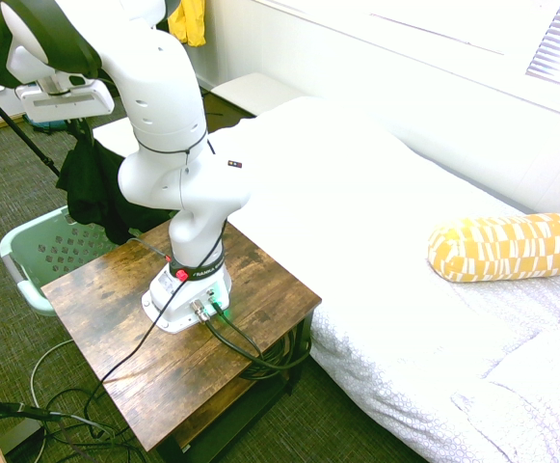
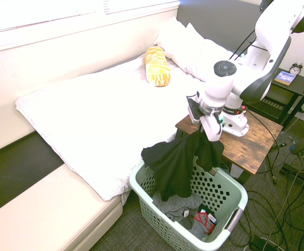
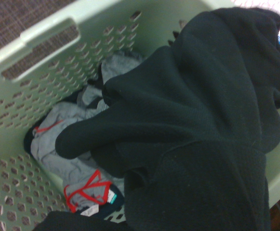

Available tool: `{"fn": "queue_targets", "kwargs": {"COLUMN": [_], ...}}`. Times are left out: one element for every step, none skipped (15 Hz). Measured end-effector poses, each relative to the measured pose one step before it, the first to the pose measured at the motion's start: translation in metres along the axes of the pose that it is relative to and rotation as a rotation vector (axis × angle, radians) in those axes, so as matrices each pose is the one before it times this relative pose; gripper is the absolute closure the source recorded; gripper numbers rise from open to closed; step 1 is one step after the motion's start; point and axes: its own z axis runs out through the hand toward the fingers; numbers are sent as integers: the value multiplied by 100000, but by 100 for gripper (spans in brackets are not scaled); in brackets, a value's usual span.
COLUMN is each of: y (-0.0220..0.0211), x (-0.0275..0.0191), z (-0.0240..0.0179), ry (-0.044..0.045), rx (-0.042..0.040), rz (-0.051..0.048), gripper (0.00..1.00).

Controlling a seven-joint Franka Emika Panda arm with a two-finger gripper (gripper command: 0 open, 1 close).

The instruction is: Put my clothes in the laundry bag

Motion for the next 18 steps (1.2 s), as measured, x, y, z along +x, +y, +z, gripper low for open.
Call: {"fn": "queue_targets", "kwargs": {"y": [-210,-208,-205,-176,-145,-113,-61,-19,-4,1,21,91,236,489,903,1394,1919,2449], "x": [-381,-125,44,98,93,162,177,198,232,396,928,1801,2539,3140,3568,3584,3748,4070], "z": [846,577,305,209,111,50,-22,-31,-21,-54,-172,-381,-568,-689,-764,-828,-907,-989], "ry": [-1356,-893,-651,-1035,-889,-571,-264,-90,-52,-59,-4,99,-66,-379,-98,529,578,238], "rx": [-1773,-1306,-613,-248,-128,151,109,67,48,120,393,767,1046,1013,685,159,174,462], "rz": [-832,-445,-130,-54,47,244,337,418,495,816,1754,2661,2887,3221,3849,4229,4729,5288], "gripper": [0,0,0,0,0,0,0,0,0,0,0,0,0,0,0,0,0,0]}}
